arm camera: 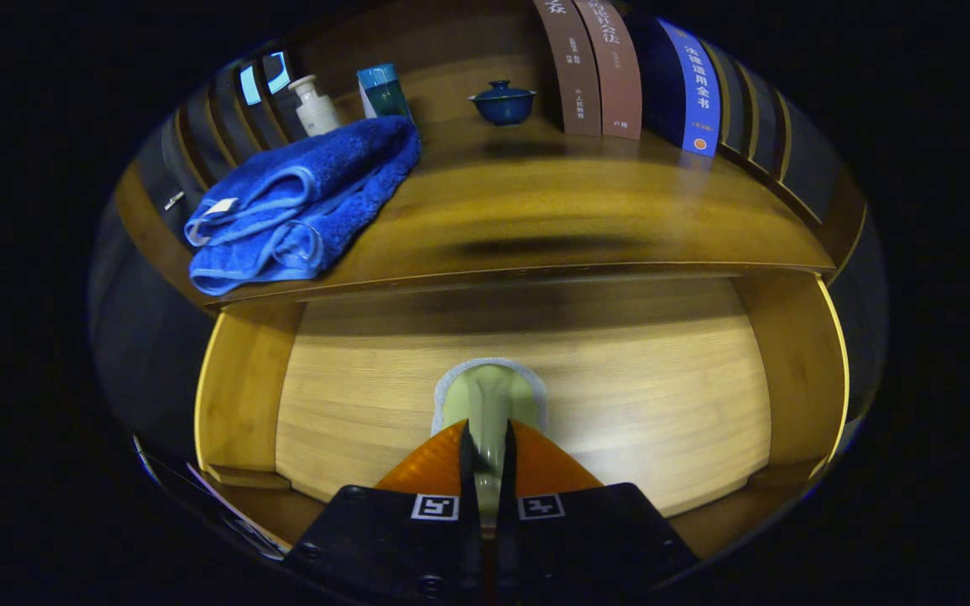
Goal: Pull open the drawer, take out the items inside it, and place them on the countertop above the cabinet.
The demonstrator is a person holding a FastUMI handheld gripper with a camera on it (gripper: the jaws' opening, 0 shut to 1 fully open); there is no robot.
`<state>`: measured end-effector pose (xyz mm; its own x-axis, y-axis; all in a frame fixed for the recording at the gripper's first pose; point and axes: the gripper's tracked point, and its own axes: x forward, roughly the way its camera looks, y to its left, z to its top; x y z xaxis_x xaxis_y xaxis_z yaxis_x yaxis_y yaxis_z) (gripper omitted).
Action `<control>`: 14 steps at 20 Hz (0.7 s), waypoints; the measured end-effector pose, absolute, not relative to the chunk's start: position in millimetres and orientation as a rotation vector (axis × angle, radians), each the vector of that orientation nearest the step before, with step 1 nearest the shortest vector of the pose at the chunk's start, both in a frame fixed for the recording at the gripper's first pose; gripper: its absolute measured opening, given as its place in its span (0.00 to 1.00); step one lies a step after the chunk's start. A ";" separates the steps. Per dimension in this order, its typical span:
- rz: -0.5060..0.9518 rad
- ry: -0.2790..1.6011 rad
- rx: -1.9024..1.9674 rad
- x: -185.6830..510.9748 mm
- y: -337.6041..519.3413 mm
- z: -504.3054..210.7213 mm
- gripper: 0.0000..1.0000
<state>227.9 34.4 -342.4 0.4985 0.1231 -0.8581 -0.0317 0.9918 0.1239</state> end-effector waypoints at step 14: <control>0.051 0.900 0.031 318.5 19.8 -211.9 0.11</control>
<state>318.5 19.8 -211.9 0.6207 0.0573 -0.7820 -0.0310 0.9983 0.0485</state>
